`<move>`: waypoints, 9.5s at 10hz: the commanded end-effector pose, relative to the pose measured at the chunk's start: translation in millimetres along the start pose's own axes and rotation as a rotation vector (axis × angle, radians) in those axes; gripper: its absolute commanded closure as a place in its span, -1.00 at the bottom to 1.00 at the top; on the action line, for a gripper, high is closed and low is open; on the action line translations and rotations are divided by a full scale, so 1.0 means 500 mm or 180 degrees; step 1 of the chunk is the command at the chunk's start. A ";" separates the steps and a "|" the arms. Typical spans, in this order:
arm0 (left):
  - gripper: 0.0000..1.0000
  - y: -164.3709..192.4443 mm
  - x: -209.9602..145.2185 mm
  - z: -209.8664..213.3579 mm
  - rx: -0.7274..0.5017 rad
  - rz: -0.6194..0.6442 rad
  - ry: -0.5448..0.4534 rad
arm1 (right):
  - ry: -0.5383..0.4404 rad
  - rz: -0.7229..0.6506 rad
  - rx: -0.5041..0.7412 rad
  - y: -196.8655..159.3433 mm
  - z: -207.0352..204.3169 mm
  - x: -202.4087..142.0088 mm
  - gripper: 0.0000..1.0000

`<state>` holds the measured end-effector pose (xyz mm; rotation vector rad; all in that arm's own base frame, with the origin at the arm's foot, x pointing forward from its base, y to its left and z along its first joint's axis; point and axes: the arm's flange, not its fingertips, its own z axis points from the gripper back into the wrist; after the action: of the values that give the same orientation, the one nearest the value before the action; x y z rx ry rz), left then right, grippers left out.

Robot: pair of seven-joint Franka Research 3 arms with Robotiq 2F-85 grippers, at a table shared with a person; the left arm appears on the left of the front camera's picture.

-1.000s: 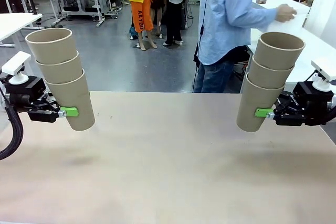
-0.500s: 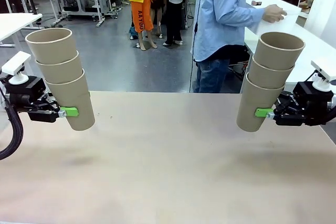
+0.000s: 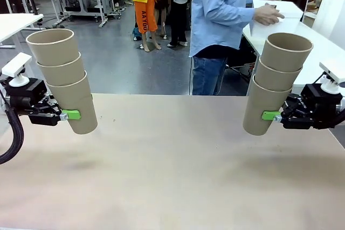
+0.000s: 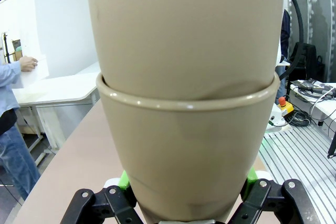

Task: Stack the cups and store them in the basket.
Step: Place the stack of Reusable plastic cups into the Pantry Basket.

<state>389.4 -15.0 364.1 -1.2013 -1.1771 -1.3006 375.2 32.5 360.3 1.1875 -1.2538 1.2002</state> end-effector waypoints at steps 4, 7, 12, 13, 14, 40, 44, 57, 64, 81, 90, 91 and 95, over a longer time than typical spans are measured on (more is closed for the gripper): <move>-0.71 -0.001 0.006 -0.001 -0.0010 -0.0015 -0.0015 | -0.0004 0.0038 -0.0012 -0.001 0.000 0.008 -0.71; -0.71 -0.001 0.006 -0.001 -0.0010 -0.0015 -0.0015 | -0.0004 0.0038 -0.0012 -0.001 0.000 0.008 -0.71; -0.71 -0.001 0.006 -0.001 -0.0010 -0.0015 -0.0015 | -0.0004 0.0038 -0.0012 -0.001 0.000 0.008 -0.71; -0.71 -0.001 0.006 -0.001 -0.0010 -0.0015 -0.0015 | -0.0004 0.0038 -0.0012 -0.001 0.000 0.008 -0.71; -0.71 -0.001 0.006 -0.001 -0.0010 -0.0015 -0.0015 | -0.0004 0.0038 -0.0012 -0.001 0.000 0.008 -0.71; -0.71 -0.001 0.006 -0.001 -0.0010 -0.0015 -0.0015 | -0.0004 0.0038 -0.0012 -0.001 0.000 0.008 -0.71; -0.71 -0.001 0.006 -0.001 -0.0010 -0.0015 -0.0015 | -0.0004 0.0038 -0.0012 -0.001 0.000 0.008 -0.71; -0.71 -0.001 0.006 -0.001 -0.0010 -0.0015 -0.0015 | -0.0004 0.0038 -0.0012 -0.001 0.000 0.008 -0.71; -0.71 -0.001 0.006 -0.001 -0.0010 -0.0015 -0.0015 | 0.0244 -0.0298 -0.0234 0.028 -0.023 0.144 -0.71; -0.71 -0.001 0.006 -0.001 -0.0010 -0.0015 -0.0015 | 0.2971 -0.0171 -0.0676 0.065 -0.458 0.046 -0.71; -0.71 -0.001 0.006 -0.001 -0.0010 -0.0015 -0.0015 | 0.3103 -0.0142 -0.0596 0.065 -0.484 -0.013 -0.71; -0.71 -0.001 0.006 -0.001 -0.0010 -0.0015 -0.0015 | 0.3137 -0.0108 -0.0660 0.048 -0.517 -0.015 -0.71; -0.71 -0.001 0.006 -0.001 -0.0010 -0.0015 -0.0015 | 0.3246 -0.0092 -0.0700 0.026 -0.556 -0.022 -1.00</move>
<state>389.6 -15.4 363.0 -1.2010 -1.1743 -1.2997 369.6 304.1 345.9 0.3267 -0.5555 1.3562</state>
